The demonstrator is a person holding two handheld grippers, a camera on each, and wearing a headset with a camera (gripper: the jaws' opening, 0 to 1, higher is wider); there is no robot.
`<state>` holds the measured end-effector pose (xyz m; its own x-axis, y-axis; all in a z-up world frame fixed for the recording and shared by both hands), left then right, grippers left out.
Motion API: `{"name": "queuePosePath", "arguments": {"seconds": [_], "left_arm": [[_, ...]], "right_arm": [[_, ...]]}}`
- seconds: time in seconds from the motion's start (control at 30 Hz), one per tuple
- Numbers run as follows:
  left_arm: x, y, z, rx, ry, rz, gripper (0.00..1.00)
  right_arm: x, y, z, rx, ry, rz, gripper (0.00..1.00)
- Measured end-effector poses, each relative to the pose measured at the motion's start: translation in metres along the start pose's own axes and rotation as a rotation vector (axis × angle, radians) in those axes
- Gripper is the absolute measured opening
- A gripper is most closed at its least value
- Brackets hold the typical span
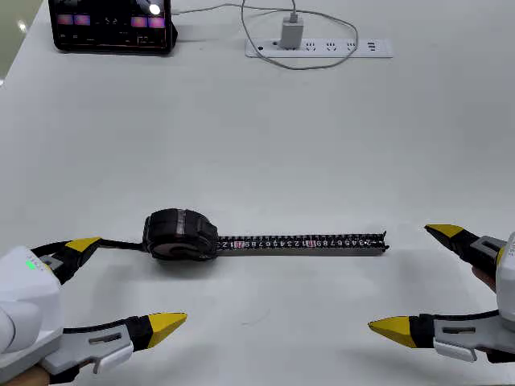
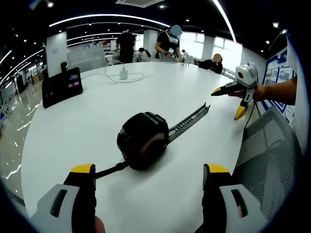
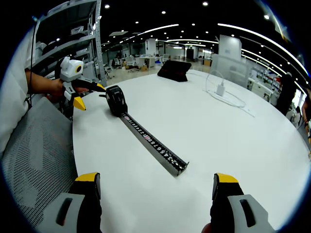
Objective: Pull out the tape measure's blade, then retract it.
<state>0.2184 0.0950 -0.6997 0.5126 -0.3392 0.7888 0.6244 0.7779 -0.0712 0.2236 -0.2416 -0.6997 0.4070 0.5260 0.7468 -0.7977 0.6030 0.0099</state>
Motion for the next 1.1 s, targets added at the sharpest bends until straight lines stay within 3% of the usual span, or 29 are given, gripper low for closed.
{"name": "queuePosePath", "arguments": {"seconds": [0.37,1.1], "left_arm": [[0.008,0.002,-0.017,0.012,-0.015,0.04,0.87],[0.015,-0.017,-0.033,-0.02,-0.034,0.111,0.85]], "right_arm": [[0.003,-0.008,-0.002,0.0,-0.004,0.006,0.95],[-0.003,-0.016,-0.008,0.001,-0.01,0.0,0.95]]}}
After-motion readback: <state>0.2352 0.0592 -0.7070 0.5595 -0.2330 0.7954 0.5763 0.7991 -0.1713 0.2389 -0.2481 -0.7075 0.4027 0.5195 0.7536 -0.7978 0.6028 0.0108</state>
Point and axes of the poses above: the centre of the closed fingertips' face, and the gripper's own axes: z roughly backward along the fingers, y roughly to its left, x roughly out of its top, the point moved 5 cm from there along z, roughly backward along the fingers, and after that the axes turned 1 degree about -x, right-handed, at the moved point
